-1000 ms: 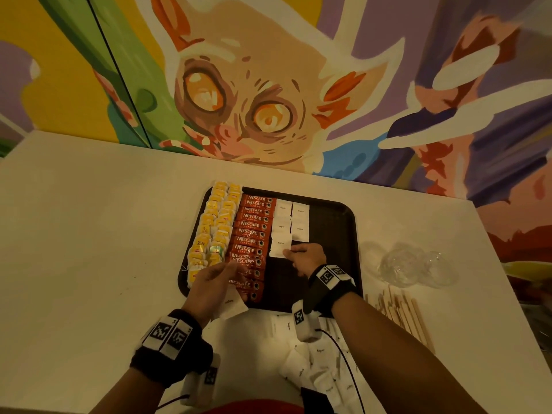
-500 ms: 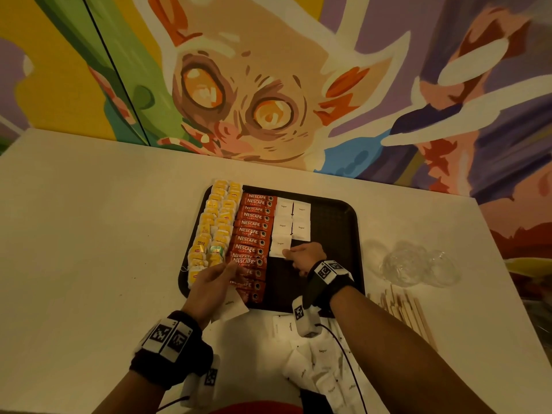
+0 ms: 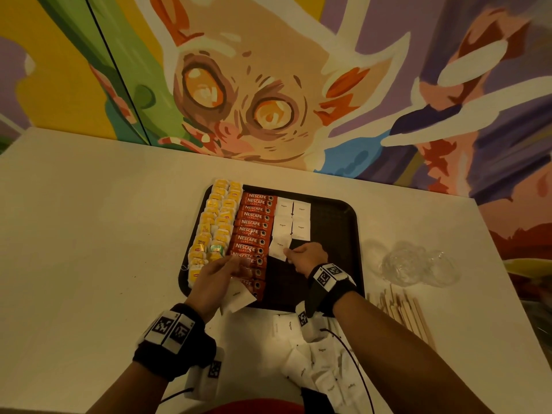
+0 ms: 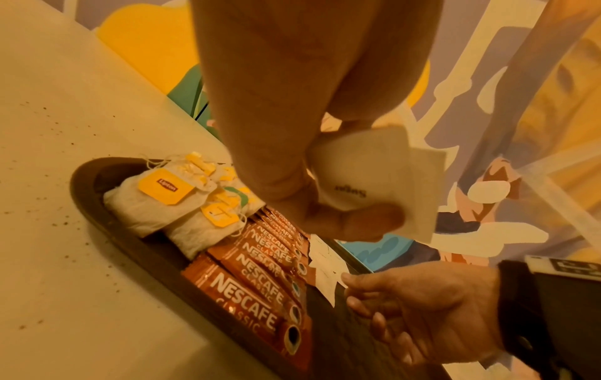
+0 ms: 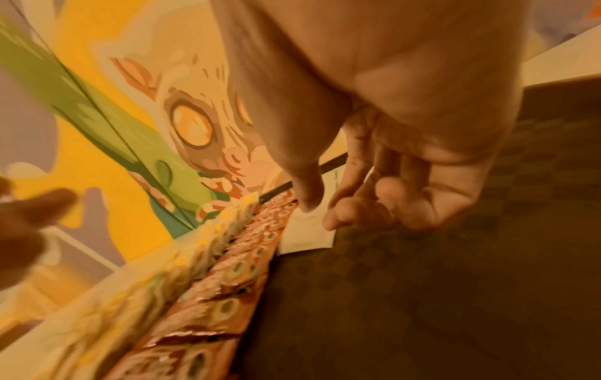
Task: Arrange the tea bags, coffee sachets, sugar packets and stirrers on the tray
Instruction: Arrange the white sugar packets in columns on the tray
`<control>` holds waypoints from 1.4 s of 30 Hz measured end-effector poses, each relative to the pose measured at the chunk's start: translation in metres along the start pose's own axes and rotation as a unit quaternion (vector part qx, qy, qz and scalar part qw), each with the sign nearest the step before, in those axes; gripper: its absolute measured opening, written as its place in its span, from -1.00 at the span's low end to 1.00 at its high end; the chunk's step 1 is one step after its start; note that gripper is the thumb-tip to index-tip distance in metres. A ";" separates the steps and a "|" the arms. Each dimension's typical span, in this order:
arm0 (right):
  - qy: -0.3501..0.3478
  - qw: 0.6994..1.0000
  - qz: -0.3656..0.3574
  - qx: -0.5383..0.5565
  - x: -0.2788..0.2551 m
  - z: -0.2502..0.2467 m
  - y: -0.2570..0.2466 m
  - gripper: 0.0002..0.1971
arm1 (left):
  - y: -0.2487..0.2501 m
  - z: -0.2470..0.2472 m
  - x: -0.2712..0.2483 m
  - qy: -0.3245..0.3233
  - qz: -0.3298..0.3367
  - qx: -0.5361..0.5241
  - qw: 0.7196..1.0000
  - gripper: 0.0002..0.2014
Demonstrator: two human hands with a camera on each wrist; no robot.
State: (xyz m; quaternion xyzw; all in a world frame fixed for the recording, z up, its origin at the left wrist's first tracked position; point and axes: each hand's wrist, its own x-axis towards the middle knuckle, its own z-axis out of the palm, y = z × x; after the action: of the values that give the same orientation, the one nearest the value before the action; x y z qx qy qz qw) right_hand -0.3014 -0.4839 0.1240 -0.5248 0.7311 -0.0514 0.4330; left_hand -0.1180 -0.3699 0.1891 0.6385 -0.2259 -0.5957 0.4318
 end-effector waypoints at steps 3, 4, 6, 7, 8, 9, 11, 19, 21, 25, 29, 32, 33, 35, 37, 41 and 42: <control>-0.003 0.998 -0.035 0.044 -0.022 -0.002 -0.003 -0.77 | 0.002 0.001 0.000 -0.010 0.008 -0.006 1.000 -0.72; -0.018 0.997 -0.042 0.069 -0.033 -0.002 -0.006 -0.81 | 0.002 0.001 0.000 -0.011 0.009 -0.003 1.000 -0.69; -0.064 0.990 -0.048 0.114 -0.054 -0.001 -0.010 -0.82 | 0.003 0.002 0.000 -0.012 0.007 0.001 1.000 -0.63; -0.090 0.986 -0.049 0.134 -0.065 0.000 -0.012 -0.78 | 0.003 0.003 0.000 -0.013 0.004 0.001 1.000 -0.60; -0.116 0.980 -0.049 0.154 -0.074 0.002 -0.013 -0.73 | 0.004 0.005 0.000 -0.013 0.002 0.002 1.000 -0.59; -0.143 0.973 -0.047 0.173 -0.083 0.004 -0.014 -0.68 | 0.004 0.007 0.000 -0.013 0.002 0.005 1.000 -0.57; -0.194 0.957 -0.036 0.211 -0.098 0.008 -0.014 -0.61 | 0.006 0.010 -0.001 -0.015 0.004 0.017 1.000 -0.56; -0.181 0.915 -0.032 0.359 -0.121 0.014 -0.008 -0.63 | 0.010 0.018 -0.006 -0.035 0.016 -0.021 0.999 -0.71; -0.161 0.908 -0.039 0.384 -0.121 0.011 -0.005 -0.67 | 0.007 0.017 -0.007 -0.035 0.021 -0.036 0.999 -0.79; -0.133 0.905 -0.054 0.400 -0.123 0.006 0.003 -0.79 | 0.000 0.013 -0.011 -0.077 0.028 -0.040 0.996 -0.52; -0.102 0.905 -0.045 0.411 -0.123 0.004 0.005 -0.82 | -0.007 0.009 -0.015 -0.100 0.017 -0.045 0.994 -0.42; -0.096 0.901 -0.041 0.421 -0.122 0.001 0.007 -0.78 | -0.012 0.006 -0.015 -0.112 0.024 -0.034 0.993 -0.40; -0.094 0.903 -0.046 0.416 -0.122 0.000 0.008 -0.79 | -0.013 0.005 -0.016 -0.115 0.029 -0.020 0.993 -0.40; -0.091 0.905 -0.055 0.412 -0.123 -0.001 0.010 -0.81 | -0.013 0.004 -0.017 -0.112 0.039 0.007 0.993 -0.45; -0.086 0.900 -0.057 0.423 -0.122 -0.003 0.011 -0.82 | -0.013 0.004 -0.017 -0.097 0.051 0.015 0.994 -0.56; -0.090 0.881 -0.055 0.461 -0.122 -0.010 0.012 -0.83 | -0.011 0.003 -0.019 -0.061 0.071 0.023 0.995 -0.76; -0.095 0.874 -0.051 0.474 -0.122 -0.012 0.013 -0.83 | -0.011 0.002 -0.018 -0.054 0.073 0.022 0.996 -0.77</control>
State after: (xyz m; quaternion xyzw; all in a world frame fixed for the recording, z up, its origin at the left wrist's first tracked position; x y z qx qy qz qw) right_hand -0.3102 -0.3840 0.1956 -0.2956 0.5460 -0.3637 0.6944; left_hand -0.1261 -0.3501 0.1905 0.5969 -0.3078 -0.5912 0.4467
